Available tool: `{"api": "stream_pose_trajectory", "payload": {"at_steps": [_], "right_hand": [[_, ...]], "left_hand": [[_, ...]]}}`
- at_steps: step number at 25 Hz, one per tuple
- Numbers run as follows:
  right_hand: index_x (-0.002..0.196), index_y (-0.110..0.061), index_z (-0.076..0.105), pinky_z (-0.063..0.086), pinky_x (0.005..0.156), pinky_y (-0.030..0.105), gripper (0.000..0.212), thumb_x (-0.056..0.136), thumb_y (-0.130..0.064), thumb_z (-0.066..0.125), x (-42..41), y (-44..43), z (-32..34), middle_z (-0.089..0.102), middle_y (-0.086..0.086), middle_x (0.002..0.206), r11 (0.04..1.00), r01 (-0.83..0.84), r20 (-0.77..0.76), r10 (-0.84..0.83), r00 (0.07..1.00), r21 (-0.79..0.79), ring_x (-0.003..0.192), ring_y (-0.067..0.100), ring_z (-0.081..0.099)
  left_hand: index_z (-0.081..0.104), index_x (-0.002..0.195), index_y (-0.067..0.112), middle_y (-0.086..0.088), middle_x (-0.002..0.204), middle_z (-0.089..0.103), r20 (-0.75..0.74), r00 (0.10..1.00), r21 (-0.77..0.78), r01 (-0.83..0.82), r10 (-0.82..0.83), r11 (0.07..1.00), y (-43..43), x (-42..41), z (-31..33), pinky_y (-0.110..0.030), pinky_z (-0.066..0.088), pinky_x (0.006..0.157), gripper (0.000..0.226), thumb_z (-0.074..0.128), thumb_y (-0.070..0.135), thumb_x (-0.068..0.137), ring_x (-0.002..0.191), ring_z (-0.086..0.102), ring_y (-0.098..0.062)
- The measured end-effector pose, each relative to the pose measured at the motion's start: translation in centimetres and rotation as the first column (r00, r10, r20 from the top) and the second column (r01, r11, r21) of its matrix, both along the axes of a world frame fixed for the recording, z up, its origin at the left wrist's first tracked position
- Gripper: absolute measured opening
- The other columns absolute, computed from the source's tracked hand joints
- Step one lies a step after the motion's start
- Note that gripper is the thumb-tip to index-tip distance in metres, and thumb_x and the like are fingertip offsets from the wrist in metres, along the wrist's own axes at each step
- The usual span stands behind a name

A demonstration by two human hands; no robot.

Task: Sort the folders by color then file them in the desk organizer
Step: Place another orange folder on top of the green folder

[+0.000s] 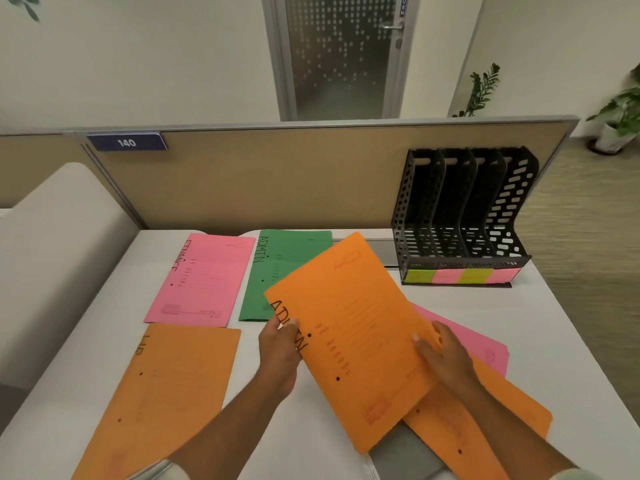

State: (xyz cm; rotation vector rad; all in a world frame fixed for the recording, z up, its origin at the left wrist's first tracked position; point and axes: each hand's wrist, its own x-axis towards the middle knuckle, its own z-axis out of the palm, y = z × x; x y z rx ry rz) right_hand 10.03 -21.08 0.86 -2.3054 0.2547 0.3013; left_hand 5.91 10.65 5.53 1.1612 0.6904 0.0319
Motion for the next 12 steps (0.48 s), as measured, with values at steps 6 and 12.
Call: {"api": "stream_pose_trajectory", "payload": {"at_steps": [6, 12], "right_hand": [[0.117, -0.028, 0.073, 0.062, 0.061, 0.042, 0.030, 0.094, -0.047, 0.071, 0.1, 2.6, 1.1, 0.079, 0.007, 0.106, 0.849, 0.019, -0.292, 0.161, 0.943, 0.528, 0.086, 0.028, 0.078], [0.120, -0.023, 0.070, 0.063, 0.060, 0.045, 0.018, 0.103, -0.025, 0.064, 1.7, 8.1, -0.4, 0.080, 0.009, 0.101, 0.777, 0.194, -0.307, -0.001, 0.952, 0.599, 0.084, 0.033, 0.078]], "left_hand": [[0.064, 0.134, 0.003, -0.018, 0.117, 0.078, 0.023, 0.999, -0.044, -0.048, 0.049, 0.998, 5.9, 3.4, 0.7, -0.055, 0.061, 0.094, 0.028, 0.058, 0.016, 0.109, 0.104, 0.075, -0.036], [0.071, 0.124, 0.016, -0.007, 0.107, 0.083, -0.148, 0.962, 0.039, 0.237, -0.229, 0.971, 8.8, 5.9, -0.1, -0.049, 0.065, 0.078, 0.022, 0.066, 0.013, 0.104, 0.094, 0.079, -0.027]]}}
